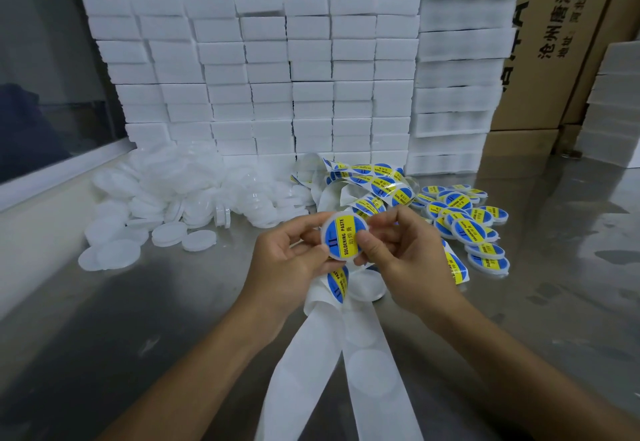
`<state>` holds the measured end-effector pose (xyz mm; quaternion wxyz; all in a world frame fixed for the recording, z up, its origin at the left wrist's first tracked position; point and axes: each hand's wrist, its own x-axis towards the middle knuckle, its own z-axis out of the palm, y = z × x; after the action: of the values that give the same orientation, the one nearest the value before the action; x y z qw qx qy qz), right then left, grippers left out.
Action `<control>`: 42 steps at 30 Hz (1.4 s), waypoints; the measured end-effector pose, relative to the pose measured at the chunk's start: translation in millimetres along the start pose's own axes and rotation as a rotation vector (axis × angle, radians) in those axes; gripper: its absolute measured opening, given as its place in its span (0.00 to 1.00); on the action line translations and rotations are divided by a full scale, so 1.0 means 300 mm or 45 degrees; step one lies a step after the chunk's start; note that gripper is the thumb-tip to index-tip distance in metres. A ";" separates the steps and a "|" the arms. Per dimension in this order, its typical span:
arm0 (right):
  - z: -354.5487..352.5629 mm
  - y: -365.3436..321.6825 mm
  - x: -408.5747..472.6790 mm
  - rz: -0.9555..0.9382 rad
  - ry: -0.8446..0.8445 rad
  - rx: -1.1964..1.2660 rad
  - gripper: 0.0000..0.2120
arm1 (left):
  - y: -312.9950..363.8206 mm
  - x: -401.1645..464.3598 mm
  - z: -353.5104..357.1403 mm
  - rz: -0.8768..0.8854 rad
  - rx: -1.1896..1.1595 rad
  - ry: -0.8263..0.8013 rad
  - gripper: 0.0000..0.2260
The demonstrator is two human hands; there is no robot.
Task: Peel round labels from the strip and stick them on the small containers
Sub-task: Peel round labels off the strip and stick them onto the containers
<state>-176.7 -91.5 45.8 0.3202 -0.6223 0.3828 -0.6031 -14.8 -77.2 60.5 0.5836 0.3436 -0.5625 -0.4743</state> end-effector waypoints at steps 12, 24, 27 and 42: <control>-0.025 0.019 0.021 -0.016 -0.148 0.056 0.09 | -0.025 0.006 -0.005 -0.045 -0.021 0.047 0.16; -0.024 0.014 -0.006 -0.549 -0.059 -0.726 0.31 | -0.042 0.001 -0.001 -0.148 -0.295 0.105 0.10; -0.038 0.007 -0.002 -0.688 -0.102 -0.801 0.31 | -0.052 0.001 0.004 -0.200 -0.320 0.118 0.09; -0.215 0.074 0.093 -0.243 0.210 -0.893 0.12 | -0.105 0.009 -0.031 0.086 0.603 0.492 0.06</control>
<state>-243.5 -122.6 45.3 -0.0022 -0.6764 0.5308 -0.5106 -11.2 -91.0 30.8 0.5988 0.5351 -0.5472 -0.2362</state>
